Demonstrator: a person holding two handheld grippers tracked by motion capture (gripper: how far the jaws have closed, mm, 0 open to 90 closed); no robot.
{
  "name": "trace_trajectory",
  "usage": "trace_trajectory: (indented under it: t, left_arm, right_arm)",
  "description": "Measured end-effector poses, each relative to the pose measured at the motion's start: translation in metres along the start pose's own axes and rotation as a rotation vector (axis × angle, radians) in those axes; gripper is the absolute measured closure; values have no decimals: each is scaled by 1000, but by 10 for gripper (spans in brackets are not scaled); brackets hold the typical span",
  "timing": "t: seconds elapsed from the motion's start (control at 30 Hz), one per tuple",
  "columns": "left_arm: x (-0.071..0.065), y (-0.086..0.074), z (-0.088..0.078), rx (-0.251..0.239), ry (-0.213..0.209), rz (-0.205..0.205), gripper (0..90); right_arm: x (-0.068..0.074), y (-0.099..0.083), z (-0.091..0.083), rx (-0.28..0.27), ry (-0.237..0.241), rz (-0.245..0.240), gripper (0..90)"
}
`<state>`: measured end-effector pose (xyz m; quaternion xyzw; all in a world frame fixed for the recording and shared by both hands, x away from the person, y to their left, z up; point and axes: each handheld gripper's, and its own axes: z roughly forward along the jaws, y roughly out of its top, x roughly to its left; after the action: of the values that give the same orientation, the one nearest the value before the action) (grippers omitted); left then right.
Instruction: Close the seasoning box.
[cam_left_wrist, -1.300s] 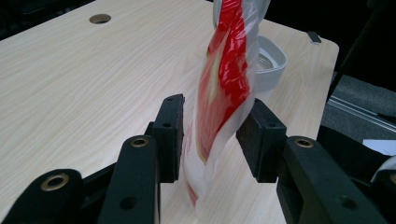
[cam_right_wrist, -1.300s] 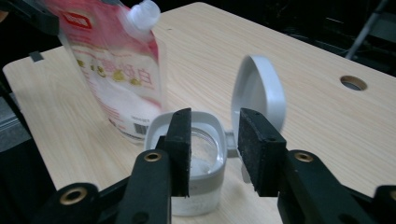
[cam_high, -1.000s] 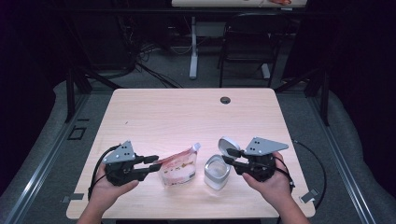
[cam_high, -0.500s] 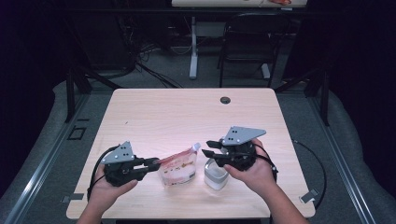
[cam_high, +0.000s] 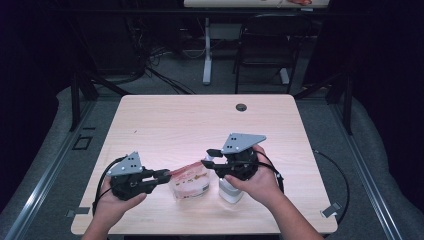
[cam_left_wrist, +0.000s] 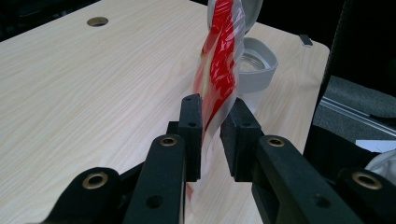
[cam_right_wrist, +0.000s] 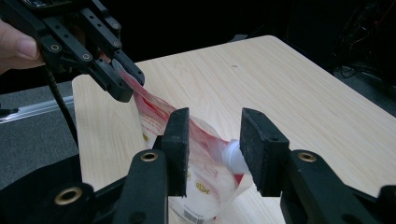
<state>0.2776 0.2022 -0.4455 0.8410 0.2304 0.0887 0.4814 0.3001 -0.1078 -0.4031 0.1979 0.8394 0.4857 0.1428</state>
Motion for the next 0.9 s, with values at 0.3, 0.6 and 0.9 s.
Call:
trace_trajectory:
  t: [0.3,0.6,0.9]
  left_arm:
    - [1,0,0,2,-3,0,795]
    - [1,-1,0,3,3,1,833]
    - [2,-2,1,-4,14,0,874]
  right_arm:
    - [3,2,14,20,19,-15,628]
    - [6,3,27,43,24,-41,632]
    - [5,6,28,54,35,-50,692]
